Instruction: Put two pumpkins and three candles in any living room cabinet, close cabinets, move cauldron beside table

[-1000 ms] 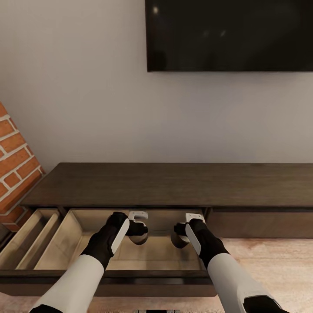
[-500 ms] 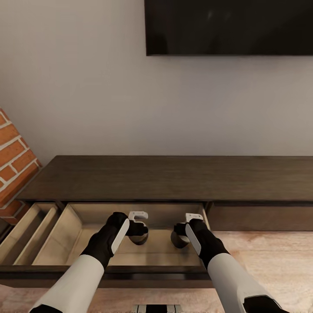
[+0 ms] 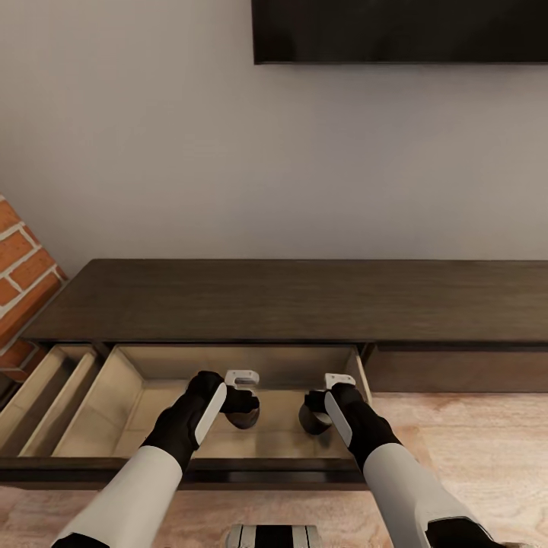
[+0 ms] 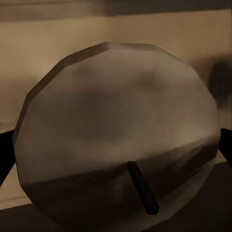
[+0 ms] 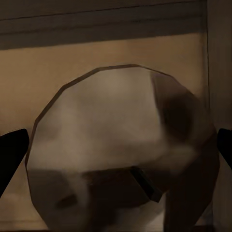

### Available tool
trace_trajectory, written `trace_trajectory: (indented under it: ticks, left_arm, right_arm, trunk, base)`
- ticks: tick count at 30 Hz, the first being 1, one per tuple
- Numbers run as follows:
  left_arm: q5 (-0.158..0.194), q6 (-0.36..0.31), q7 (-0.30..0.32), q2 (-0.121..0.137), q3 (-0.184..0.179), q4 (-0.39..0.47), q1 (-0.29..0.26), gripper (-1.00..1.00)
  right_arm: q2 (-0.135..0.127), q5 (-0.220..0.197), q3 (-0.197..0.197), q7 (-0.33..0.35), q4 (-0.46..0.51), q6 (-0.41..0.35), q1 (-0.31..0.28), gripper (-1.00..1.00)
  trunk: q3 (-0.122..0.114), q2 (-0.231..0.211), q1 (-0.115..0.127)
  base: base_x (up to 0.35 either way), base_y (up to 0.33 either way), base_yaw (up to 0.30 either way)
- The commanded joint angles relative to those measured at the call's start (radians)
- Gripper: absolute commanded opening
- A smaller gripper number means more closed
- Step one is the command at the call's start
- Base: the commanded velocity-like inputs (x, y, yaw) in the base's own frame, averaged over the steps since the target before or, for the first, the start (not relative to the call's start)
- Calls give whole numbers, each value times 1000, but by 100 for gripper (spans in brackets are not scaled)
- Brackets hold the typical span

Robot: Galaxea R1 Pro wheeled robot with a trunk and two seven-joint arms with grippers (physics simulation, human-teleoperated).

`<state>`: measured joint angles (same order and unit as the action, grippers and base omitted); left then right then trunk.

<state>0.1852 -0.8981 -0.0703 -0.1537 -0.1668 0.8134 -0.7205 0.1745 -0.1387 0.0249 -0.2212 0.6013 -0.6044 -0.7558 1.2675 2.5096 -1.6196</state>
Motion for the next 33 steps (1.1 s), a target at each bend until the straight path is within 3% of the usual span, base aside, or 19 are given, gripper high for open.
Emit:
trace_trajectory:
  ticks: [1, 7, 14, 33]
  left_arm:
    - [8, -4, -8, 0, -2, 1, 0, -100]
    - [8, -3, -8, 0, -2, 1, 0, -100]
    - [8, -3, -8, 0, -2, 1, 0, -100]
    - [8, -2, -8, 0, -2, 1, 0, -100]
  right_arm:
    - [0, -10, 3, -9, 2, -3, 0, -100]
    - [0, -10, 3, -9, 2, -3, -1, -100]
    - [0, -10, 3, -9, 2, -3, 0, -100]
    - [0, -10, 3, -9, 3, -3, 0, -100]
  trunk:
    - [5, 1, 0]
    - [28, 2, -3]
    - [40, 3, -4]
    - [51, 3, -6]
  base:
    - [0, 0, 0]
    - [0, 0, 0]
    - [0, 0, 0]
    - [0, 0, 0]
